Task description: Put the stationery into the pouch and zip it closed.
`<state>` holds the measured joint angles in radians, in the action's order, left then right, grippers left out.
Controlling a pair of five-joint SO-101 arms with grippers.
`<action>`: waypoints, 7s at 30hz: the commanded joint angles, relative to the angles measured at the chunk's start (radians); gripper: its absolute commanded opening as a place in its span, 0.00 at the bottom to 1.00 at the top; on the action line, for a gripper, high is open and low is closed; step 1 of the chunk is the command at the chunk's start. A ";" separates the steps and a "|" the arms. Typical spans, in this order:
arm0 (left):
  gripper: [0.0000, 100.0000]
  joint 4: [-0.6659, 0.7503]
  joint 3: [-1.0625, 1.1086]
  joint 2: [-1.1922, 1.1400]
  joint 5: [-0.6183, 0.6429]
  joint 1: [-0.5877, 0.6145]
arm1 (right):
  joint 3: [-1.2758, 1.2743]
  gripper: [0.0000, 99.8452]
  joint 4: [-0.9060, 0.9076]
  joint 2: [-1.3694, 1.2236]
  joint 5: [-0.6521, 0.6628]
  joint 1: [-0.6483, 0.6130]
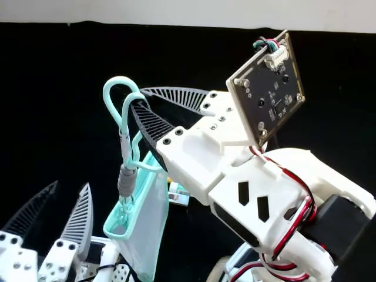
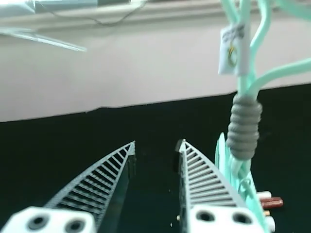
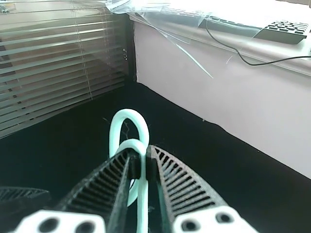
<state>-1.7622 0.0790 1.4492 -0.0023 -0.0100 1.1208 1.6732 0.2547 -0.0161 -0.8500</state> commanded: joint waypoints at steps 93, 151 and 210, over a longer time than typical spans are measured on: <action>0.01 -0.005 0.340 0.035 -0.087 -0.277 | 0.159 0.01 -0.105 -0.088 -0.011 0.447; 0.01 0.005 0.334 0.045 -0.084 -0.213 | 0.409 0.01 -0.047 -0.191 -0.008 0.348; 0.16 0.109 0.486 0.045 -0.089 -0.099 | 0.624 0.01 -0.174 -0.401 0.066 0.031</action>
<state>-1.7039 0.5132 1.4968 -0.0852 -0.1220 1.6671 1.5213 -0.1550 0.0361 -0.8485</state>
